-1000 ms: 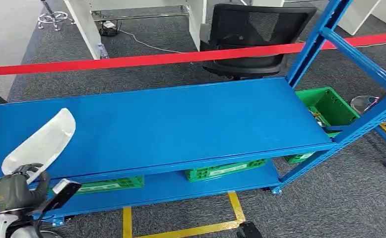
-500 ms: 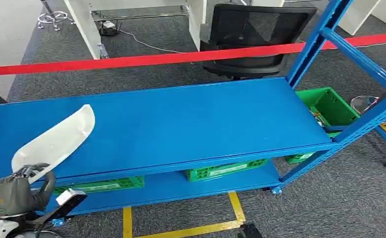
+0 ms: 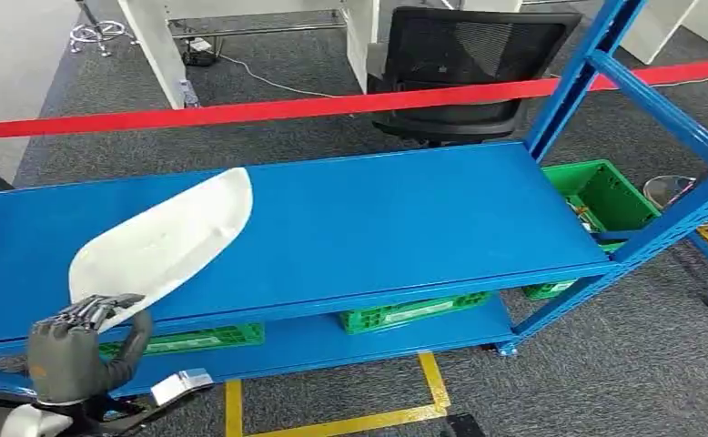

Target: Take the parts from the cabinet and place them on the table.

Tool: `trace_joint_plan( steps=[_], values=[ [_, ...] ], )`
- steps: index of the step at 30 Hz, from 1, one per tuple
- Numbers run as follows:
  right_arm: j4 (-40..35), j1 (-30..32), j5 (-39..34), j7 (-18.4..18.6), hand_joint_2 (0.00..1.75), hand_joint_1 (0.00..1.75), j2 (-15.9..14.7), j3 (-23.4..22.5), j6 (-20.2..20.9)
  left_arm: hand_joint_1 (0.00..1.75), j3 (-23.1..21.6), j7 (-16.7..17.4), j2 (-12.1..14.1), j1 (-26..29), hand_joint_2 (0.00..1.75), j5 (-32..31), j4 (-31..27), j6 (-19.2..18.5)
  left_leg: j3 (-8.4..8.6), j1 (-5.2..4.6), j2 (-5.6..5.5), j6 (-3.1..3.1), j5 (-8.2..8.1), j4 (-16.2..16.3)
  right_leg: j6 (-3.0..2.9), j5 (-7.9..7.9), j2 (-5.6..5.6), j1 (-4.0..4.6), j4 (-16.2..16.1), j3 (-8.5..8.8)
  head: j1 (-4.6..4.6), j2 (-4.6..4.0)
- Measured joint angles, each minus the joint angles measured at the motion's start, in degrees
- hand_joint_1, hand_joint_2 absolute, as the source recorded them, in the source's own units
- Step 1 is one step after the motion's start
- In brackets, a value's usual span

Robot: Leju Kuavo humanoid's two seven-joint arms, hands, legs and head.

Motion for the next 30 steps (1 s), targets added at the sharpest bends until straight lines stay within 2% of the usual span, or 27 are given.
trace_joint_plan(
  steps=[4,7,8,9,10,11,13,14,15,16,17,18,19,20,21,23,24,25,26,27,28,29,30],
  values=[
    [0.00,0.06,0.00,-1.40,0.00,0.00,0.00,-0.31,0.87,1.59,-3.75,0.54,0.55,0.67,1.75,-1.00,-1.57,0.90,0.00,-0.31,0.00,0.31,-0.18,0.10,0.40,-0.05,0.00,-0.32,-0.03,0.01,0.00,0.00],
    [0.02,0.13,-0.02,-2.20,0.00,0.00,0.00,-0.39,1.36,1.59,-4.99,0.92,0.91,0.88,1.75,-1.13,-2.07,1.62,0.03,-0.65,0.00,0.74,-0.26,0.18,0.99,0.01,0.01,-0.68,-0.13,0.09,-0.02,0.00],
    [0.02,0.16,-0.04,-2.73,0.00,0.00,0.00,-0.42,1.42,1.59,-5.33,1.00,1.01,0.96,1.75,-1.13,-2.34,2.08,0.02,-0.76,0.00,1.03,0.02,0.21,1.47,0.35,0.06,-0.79,-0.32,0.16,-0.07,0.00],
    [0.02,0.14,-0.02,-3.08,0.00,0.00,0.00,-0.44,0.99,1.59,-5.78,1.13,1.07,1.03,1.75,-1.20,-2.62,2.53,0.18,-0.45,0.09,1.59,0.47,-0.72,1.70,0.22,0.07,-0.67,-0.32,0.22,-0.07,0.00],
    [0.00,0.14,0.09,-3.28,0.00,0.00,-0.02,-0.44,0.41,1.59,-6.31,1.20,1.11,1.11,1.75,-1.40,-2.82,2.95,0.45,-0.15,0.33,1.89,0.83,-1.20,1.74,-0.91,-0.09,-0.71,0.38,-0.34,0.05,0.00],
    [0.00,0.12,0.35,-3.45,0.00,0.00,-0.02,-0.48,-0.43,1.59,-6.66,1.22,1.14,1.16,1.75,-1.53,-3.04,3.36,0.40,-0.10,0.34,2.10,0.93,-1.28,1.83,-2.67,-0.15,-0.66,2.62,-1.25,0.30,0.00],
    [0.00,0.16,0.81,-3.73,0.00,0.00,-0.02,-0.50,-2.79,1.59,-7.42,1.48,1.16,1.59,1.75,-1.83,-3.34,3.82,0.26,-0.11,0.41,2.12,0.94,-1.26,2.07,-7.00,-0.16,-0.78,11.29,-5.01,0.37,0.00],
    [0.00,0.25,1.18,-3.87,0.00,0.00,-0.02,-0.52,-4.62,1.59,-7.75,1.59,1.22,2.01,1.75,-1.97,-3.52,4.13,0.20,-0.11,0.54,2.11,0.94,-1.23,2.23,-8.41,-0.17,-0.76,15.60,-7.01,0.44,0.00],
    [0.00,0.33,1.70,-4.04,0.00,0.00,-0.02,-0.52,-6.53,1.59,-7.97,1.68,1.25,2.42,1.75,-2.18,-3.71,4.37,0.20,-0.11,0.57,2.09,0.95,-1.21,2.34,-8.10,-0.19,-0.80,17.11,-7.72,0.42,0.00],
    [0.00,0.43,2.10,-4.50,0.00,0.00,-0.02,-0.52,-8.38,1.59,-8.12,1.88,1.33,2.80,1.75,-2.38,-3.97,4.70,0.22,-0.07,0.57,2.06,0.97,-1.17,2.36,-6.32,-0.24,-0.88,15.79,-7.14,0.44,0.02],
    [0.00,0.42,2.30,-4.70,0.00,0.00,-0.04,-0.55,-9.43,1.59,-8.35,2.03,1.40,3.12,1.75,-2.42,-4.24,4.90,0.22,-0.01,0.56,2.01,0.98,-1.10,2.36,-3.86,-0.28,-0.93,12.44,-5.55,0.44,0.00],
    [0.00,0.34,2.38,-4.72,0.00,0.00,-0.04,-0.55,-9.57,1.59,-8.72,2.14,1.46,3.35,1.75,-2.47,-4.52,5.07,0.23,0.10,0.55,1.83,0.97,-0.96,2.38,-1.11,-0.39,-1.01,7.32,-3.01,0.44,0.00],
    [0.00,0.26,2.49,-4.74,0.00,0.00,-0.04,-0.55,-9.64,1.59,-8.96,2.16,1.46,3.52,1.75,-2.49,-4.85,5.18,0.22,0.13,0.53,1.52,0.87,-0.78,2.37,0.55,-0.51,-1.12,2.61,-0.67,0.46,0.00],
    [0.02,0.10,2.60,-4.76,0.00,0.00,-0.04,-0.55,-9.60,1.59,-9.02,2.16,1.49,3.68,1.75,-2.58,-5.15,5.24,-0.10,-0.20,0.45,0.90,0.93,-0.57,2.20,-0.29,-0.40,-0.73,1.18,1.02,0.50,0.00],
    [0.02,0.08,2.67,-4.81,0.00,0.00,-0.04,-0.52,-9.60,1.59,-9.09,2.16,1.51,3.77,1.75,-2.58,-5.35,5.33,-0.24,-0.24,0.42,0.52,1.18,-0.52,1.78,0.03,-0.17,-0.75,0.93,0.53,0.39,0.02],
    [0.02,0.12,2.67,-4.81,0.00,0.00,-0.04,-0.55,-9.60,1.59,-9.15,2.16,1.57,3.96,1.75,-2.58,-5.68,5.40,-0.62,-0.11,0.42,-0.37,1.83,-0.33,1.50,-0.02,0.01,-0.64,0.98,-0.04,0.39,0.02],
    [0.02,0.22,2.67,-4.81,0.00,0.00,-0.04,-0.55,-9.55,1.59,-9.24,2.16,1.62,3.98,1.75,-2.60,-5.77,5.42,-0.75,-0.10,0.40,-0.66,2.01,-0.31,0.94,0.32,0.01,-0.70,0.85,-0.33,0.48,0.00],
    [0.04,0.22,2.69,-4.81,0.00,0.00,-0.04,-0.57,-9.51,1.59,-9.28,2.16,1.66,4.03,1.75,-2.60,-5.81,5.44,-1.07,0.10,0.36,-0.97,0.91,0.17,0.05,0.83,-0.19,-0.98,0.56,-0.53,0.46,0.02],
    [0.04,0.17,2.69,-4.81,0.00,0.00,-0.04,-0.57,-9.40,1.59,-9.33,2.16,1.66,4.03,1.75,-2.60,-5.92,5.51,-1.71,0.10,0.39,-1.25,-1.53,2.01,-0.47,1.16,-0.20,-0.91,0.56,-0.98,0.20,0.00],
    [0.04,0.12,2.62,-4.81,0.00,0.00,-0.04,-0.59,-9.10,1.59,-9.37,2.16,1.68,4.03,1.75,-2.60,-6.03,5.51,-2.83,0.17,0.39,-1.45,-4.37,5.45,-0.91,1.45,-0.23,-0.84,0.56,-1.46,0.20,0.00],
    [0.04,0.14,2.49,-4.81,0.00,0.00,-0.04,-0.59,-8.61,1.59,-9.41,2.16,1.73,4.04,1.75,-2.58,-6.05,5.51,-4.19,0.19,0.39,-1.59,-7.12,9.85,-1.23,1.80,-0.36,-0.71,0.57,-1.96,0.20,0.02],
    [0.04,0.20,2.38,-4.83,0.00,0.00,-0.04,-0.61,-8.17,1.59,-9.44,2.16,1.77,4.08,1.75,-2.55,-6.07,5.51,-5.26,0.19,0.39,-1.67,-9.08,13.74,-1.35,2.19,-0.51,-0.58,0.59,-2.50,0.22,0.00],
    [0.04,0.23,2.27,-4.85,0.00,0.00,-0.07,-0.68,-7.76,1.59,-9.48,2.14,1.81,4.12,1.75,-2.45,-6.10,5.51,-5.47,0.19,0.39,-1.67,-9.53,15.69,-1.43,2.57,-0.58,-0.45,0.61,-3.02,0.22,0.00]
  ],
)
